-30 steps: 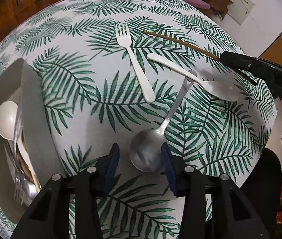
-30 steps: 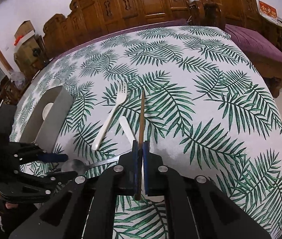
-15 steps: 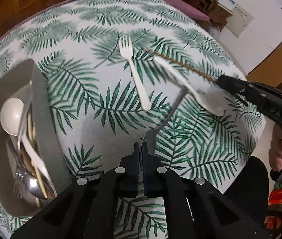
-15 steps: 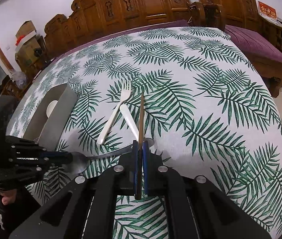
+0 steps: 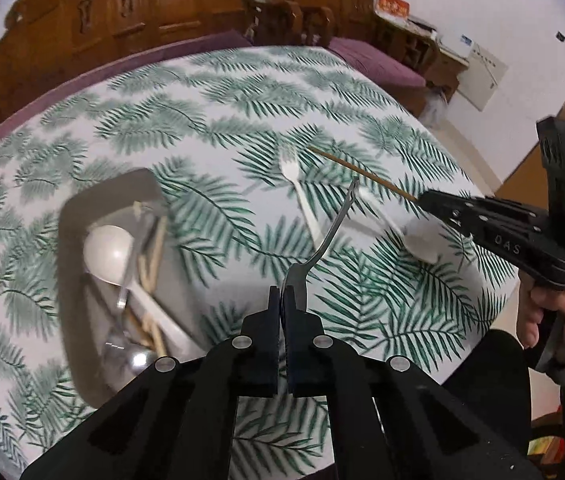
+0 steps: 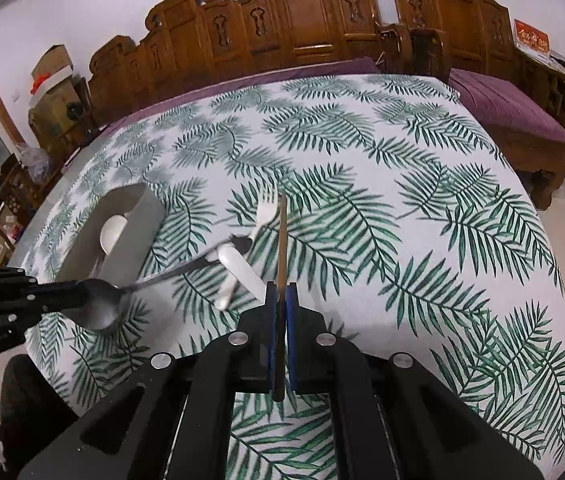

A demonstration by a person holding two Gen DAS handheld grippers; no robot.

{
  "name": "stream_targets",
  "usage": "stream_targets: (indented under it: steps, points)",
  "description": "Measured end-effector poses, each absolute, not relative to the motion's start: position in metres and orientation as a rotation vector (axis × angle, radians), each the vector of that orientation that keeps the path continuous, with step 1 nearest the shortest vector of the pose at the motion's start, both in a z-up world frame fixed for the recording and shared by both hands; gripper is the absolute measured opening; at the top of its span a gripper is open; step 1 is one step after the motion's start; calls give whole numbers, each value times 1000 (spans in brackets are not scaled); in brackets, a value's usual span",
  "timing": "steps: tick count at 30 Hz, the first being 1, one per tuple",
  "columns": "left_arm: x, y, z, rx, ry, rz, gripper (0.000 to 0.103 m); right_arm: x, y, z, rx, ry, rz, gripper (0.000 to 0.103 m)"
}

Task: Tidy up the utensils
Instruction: 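Grasp a metal spoon with the left gripper while the right gripper holds the chopstick, then carry the metal spoon into the tray and open the left gripper while the right gripper carries the chopstick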

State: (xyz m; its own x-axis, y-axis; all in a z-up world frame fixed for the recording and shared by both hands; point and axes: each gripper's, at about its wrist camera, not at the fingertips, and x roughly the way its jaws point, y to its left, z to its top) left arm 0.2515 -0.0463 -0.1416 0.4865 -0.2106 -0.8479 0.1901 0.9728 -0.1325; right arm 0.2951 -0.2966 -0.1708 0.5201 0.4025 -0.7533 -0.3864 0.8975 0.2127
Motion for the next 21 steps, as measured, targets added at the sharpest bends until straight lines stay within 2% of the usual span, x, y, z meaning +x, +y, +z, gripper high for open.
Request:
stream_targets:
  steps: [9,21]
  points:
    - [249,-4,-121,-72,982,-164,1,291,-274,-153,-3,884,506,5]
    - [232,65,-126,-141,966,0,1,280,-229,-145,-23,878,589,5]
